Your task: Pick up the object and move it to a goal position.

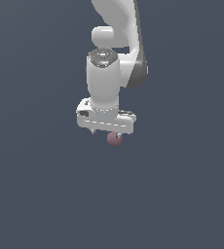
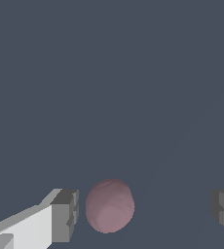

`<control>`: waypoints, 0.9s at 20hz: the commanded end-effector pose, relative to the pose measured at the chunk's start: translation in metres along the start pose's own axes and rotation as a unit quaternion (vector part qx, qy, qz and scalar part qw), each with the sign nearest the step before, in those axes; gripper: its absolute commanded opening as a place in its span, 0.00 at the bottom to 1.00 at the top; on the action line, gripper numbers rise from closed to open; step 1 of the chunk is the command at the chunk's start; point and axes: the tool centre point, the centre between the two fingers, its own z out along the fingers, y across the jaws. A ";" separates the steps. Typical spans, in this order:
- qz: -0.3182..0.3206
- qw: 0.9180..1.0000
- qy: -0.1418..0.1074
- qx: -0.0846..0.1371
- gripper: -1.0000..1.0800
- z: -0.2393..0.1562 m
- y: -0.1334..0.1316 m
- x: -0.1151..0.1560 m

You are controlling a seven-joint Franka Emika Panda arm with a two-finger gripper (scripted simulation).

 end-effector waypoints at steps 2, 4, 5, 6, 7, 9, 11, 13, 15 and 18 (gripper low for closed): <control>0.040 0.999 -0.003 0.001 0.96 0.006 -0.003 -0.005; 0.066 0.998 -0.005 0.001 0.96 0.011 -0.005 -0.008; 0.079 0.997 -0.006 0.001 0.96 0.013 -0.006 -0.010; 0.092 0.996 -0.007 0.002 0.96 0.015 -0.007 -0.011; 0.106 0.994 -0.008 0.002 0.96 0.017 -0.008 -0.013; 0.132 0.991 -0.010 0.002 0.96 0.021 -0.009 -0.016; 0.159 0.987 -0.012 0.001 0.96 0.025 -0.011 -0.020; 0.185 0.983 -0.013 0.001 0.96 0.029 -0.012 -0.023; 0.212 0.977 -0.015 0.001 0.96 0.032 -0.014 -0.026; 0.251 0.968 -0.017 0.000 0.96 0.038 -0.016 -0.031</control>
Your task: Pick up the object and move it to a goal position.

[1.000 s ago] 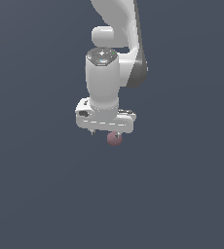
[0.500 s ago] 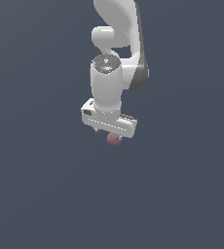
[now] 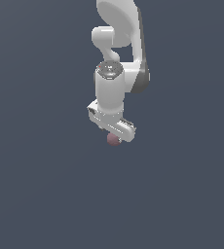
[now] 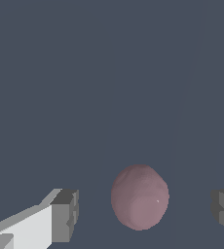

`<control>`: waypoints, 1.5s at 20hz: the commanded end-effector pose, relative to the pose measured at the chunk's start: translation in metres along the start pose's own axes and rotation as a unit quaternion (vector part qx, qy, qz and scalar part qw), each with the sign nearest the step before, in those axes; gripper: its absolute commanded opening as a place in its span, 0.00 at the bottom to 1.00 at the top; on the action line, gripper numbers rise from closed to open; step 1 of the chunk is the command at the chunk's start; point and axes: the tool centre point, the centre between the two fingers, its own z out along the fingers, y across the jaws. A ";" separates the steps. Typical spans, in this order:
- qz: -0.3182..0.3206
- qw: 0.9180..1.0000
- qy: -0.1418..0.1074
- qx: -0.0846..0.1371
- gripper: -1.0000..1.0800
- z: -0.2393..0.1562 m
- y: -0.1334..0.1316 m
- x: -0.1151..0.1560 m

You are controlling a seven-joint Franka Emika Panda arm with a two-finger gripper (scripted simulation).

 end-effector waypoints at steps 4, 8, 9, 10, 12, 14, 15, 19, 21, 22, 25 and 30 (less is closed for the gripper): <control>0.075 0.997 -0.004 -0.002 0.96 0.011 0.001 -0.010; 0.129 0.992 -0.006 -0.004 0.96 0.018 0.002 -0.016; 0.142 0.990 -0.006 -0.005 0.96 0.020 0.003 -0.018; 0.156 0.988 -0.007 -0.005 0.96 0.021 0.003 -0.020; 0.183 0.983 -0.007 -0.006 0.96 0.025 0.004 -0.023; 0.209 0.978 -0.008 -0.008 0.96 0.028 0.005 -0.027; 0.223 0.975 -0.008 -0.008 0.96 0.030 0.005 -0.028; 0.275 0.961 -0.009 -0.011 0.96 0.037 0.007 -0.035; 0.298 0.955 -0.009 -0.012 0.96 0.039 0.008 -0.037; 0.308 0.951 -0.009 -0.013 0.96 0.041 0.009 -0.039; 0.335 0.942 -0.009 -0.014 0.96 0.044 0.010 -0.042; 0.366 0.931 -0.009 -0.016 0.96 0.048 0.012 -0.046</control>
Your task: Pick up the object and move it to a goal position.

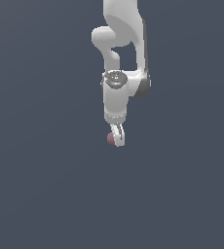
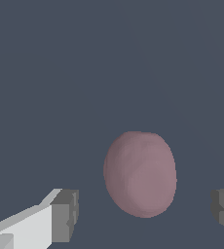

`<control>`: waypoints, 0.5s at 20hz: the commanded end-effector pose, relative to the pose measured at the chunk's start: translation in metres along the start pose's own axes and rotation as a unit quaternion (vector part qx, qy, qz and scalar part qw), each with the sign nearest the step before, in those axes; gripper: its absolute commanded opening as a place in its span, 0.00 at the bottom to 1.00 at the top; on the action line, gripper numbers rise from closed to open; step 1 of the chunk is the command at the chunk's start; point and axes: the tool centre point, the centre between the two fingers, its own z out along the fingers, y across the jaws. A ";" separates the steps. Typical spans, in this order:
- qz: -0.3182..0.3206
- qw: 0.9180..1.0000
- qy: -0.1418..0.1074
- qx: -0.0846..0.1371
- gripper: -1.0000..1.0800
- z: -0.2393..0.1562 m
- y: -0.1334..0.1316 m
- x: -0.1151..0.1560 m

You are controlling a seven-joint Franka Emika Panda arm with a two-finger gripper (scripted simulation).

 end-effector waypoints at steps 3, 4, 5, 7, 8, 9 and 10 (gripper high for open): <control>0.022 1.000 0.000 -0.001 0.96 0.002 0.002 -0.001; 0.024 1.000 0.000 -0.001 0.96 0.003 0.003 -0.001; 0.026 1.000 0.000 -0.001 0.96 0.003 0.003 -0.001; 0.027 1.000 0.000 -0.001 0.96 0.003 0.003 -0.001; 0.025 1.000 0.000 -0.001 0.96 0.003 0.003 -0.001; 0.025 1.000 0.000 -0.001 0.96 0.003 0.003 -0.001; 0.025 1.000 0.000 -0.001 0.96 0.004 0.003 -0.001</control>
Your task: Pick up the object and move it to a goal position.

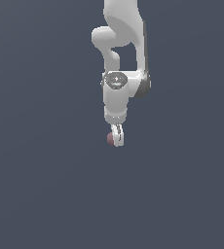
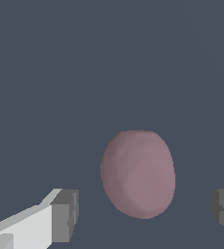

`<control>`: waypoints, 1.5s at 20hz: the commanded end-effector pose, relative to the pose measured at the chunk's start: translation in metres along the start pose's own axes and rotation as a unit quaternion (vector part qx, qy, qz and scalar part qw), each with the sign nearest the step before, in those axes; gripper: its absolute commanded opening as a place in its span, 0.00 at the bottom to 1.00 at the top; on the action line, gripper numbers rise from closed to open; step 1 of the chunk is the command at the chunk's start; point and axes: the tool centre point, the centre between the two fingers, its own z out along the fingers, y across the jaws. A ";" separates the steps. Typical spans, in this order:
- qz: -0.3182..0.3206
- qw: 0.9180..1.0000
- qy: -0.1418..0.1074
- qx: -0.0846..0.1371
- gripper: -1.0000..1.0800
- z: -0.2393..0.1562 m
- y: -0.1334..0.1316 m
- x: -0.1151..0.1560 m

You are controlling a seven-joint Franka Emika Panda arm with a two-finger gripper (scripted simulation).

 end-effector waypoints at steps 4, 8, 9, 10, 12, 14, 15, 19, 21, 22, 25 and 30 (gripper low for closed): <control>0.001 1.000 0.000 0.000 0.96 0.011 0.001 0.000; 0.002 1.000 0.000 0.000 0.96 0.031 0.001 0.000; 0.002 1.000 0.000 0.000 0.96 0.036 0.001 0.000; 0.002 1.000 0.000 0.000 0.96 0.040 0.001 0.000; 0.002 1.000 0.000 0.000 0.96 0.046 0.001 0.000; 0.003 1.000 0.000 0.000 0.96 0.049 0.001 0.000; 0.003 1.000 0.000 0.000 0.96 0.050 0.001 0.000; 0.003 1.000 0.000 0.000 0.00 0.050 0.001 0.000; 0.003 1.000 0.000 0.000 0.00 0.050 0.001 0.000; 0.003 1.000 0.000 0.000 0.00 0.050 0.001 0.000; 0.003 1.000 0.000 0.000 0.00 0.050 0.001 0.000; 0.003 1.000 0.000 0.001 0.00 0.047 0.001 0.000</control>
